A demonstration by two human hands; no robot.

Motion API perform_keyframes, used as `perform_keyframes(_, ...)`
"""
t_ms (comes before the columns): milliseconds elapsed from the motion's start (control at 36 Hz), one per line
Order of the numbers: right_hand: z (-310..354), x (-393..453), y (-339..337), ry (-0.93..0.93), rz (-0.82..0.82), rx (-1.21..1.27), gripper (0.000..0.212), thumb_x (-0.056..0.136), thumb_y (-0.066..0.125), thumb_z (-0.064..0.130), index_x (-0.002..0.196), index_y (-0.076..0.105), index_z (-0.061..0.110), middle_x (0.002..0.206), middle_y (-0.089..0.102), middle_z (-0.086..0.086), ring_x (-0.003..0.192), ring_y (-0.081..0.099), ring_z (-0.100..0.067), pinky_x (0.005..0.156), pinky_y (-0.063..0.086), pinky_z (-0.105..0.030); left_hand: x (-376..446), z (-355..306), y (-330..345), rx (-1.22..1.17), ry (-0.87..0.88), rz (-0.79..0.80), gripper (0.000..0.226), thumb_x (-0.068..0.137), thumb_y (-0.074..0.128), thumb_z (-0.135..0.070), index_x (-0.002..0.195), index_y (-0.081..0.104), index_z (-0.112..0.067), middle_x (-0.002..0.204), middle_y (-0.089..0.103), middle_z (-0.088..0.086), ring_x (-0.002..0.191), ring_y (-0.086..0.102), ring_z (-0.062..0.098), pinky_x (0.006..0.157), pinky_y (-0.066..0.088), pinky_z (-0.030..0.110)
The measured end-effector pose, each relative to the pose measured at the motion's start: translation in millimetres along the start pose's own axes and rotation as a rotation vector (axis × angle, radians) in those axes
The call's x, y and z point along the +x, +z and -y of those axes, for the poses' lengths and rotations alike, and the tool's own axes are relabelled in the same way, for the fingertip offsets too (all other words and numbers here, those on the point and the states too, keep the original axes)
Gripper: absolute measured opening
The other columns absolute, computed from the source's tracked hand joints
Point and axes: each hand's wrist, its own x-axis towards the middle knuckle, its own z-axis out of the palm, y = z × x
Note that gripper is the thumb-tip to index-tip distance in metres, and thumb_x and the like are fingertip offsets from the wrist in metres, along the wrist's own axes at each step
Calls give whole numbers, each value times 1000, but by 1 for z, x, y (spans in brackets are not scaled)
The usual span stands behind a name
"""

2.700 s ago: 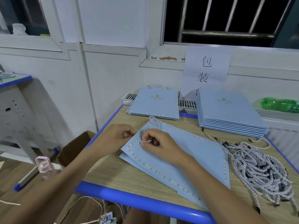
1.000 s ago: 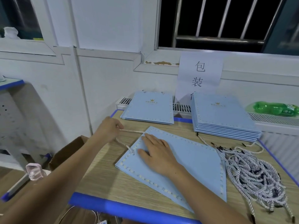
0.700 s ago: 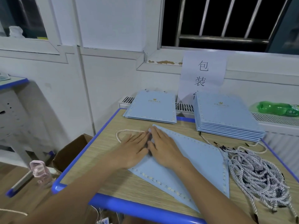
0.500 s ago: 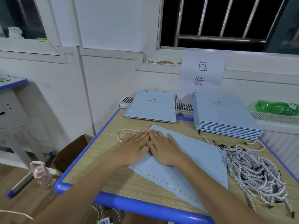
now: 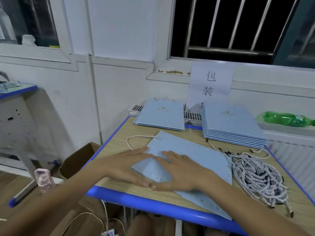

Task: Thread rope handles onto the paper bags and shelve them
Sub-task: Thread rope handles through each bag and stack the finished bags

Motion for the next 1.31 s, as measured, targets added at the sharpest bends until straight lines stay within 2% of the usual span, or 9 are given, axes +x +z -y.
perform_keyframes(111,20,-5,-5,-63,-154,-316,62,95,37,52,134,40,4,132,48,-17,117,50,-35,83,39,-38,-6,13,15,60,41,-140,106,50,28,-98,144,13,-53,151,-1,-31,138,5,-10,113,7,14)
perform_keyframes(306,40,-19,-45,-176,-355,-571,23,58,82,25,66,65,13,52,61,-1,41,59,-22,43,-3,-23,-11,11,-7,-81,225,-557,46,76,51,-49,121,48,-46,122,53,-32,113,52,-3,96,41,16)
perform_keyframes(417,42,-26,-103,-143,-560,-488,23,97,38,13,118,46,10,104,63,-11,92,62,-32,53,25,-31,-13,-1,-63,-374,231,-828,24,76,66,-46,98,58,-40,95,66,-14,80,62,11,73,50,25)
perform_keyframes(556,12,-23,-163,35,-739,-85,28,100,32,20,107,56,9,95,55,-15,96,51,-34,72,36,-36,-1,-19,-120,-690,95,-769,29,85,64,2,108,53,-11,85,60,3,45,50,1,49,43,13)
perform_keyframes(694,-40,-18,-177,128,-749,247,28,95,40,12,85,56,-8,80,52,-21,76,46,-23,62,29,-32,9,-9,-141,-557,-145,-494,13,88,60,-4,100,63,-5,66,55,4,40,36,9,44,41,16)
perform_keyframes(861,-94,-18,-130,318,-509,700,32,93,51,12,62,43,13,67,35,-9,60,29,-15,53,19,-30,37,2,-131,-1152,-158,-508,11,93,53,-12,87,62,-9,54,31,-5,37,25,7,53,30,22)
perform_keyframes(944,-105,-7,-75,395,-416,816,28,93,51,10,72,52,-9,75,45,-13,68,39,-19,57,23,-29,66,7,-108,-1290,-233,-560,11,92,51,-6,87,59,-11,63,35,-2,38,33,6,52,33,22)
perform_keyframes(1139,-107,13,16,425,-523,668,18,80,66,15,65,60,7,60,50,2,60,46,-10,60,36,-30,117,11,-42,-852,-344,-650,22,88,55,1,82,63,-19,88,61,12,64,49,14,60,41,23)
perform_keyframes(1306,-124,8,1,424,-523,449,17,86,60,17,75,68,5,78,68,-10,80,63,-24,65,41,-28,116,15,-22,-98,-284,-580,38,90,44,-36,108,68,-13,122,58,11,121,48,22,101,33,30)
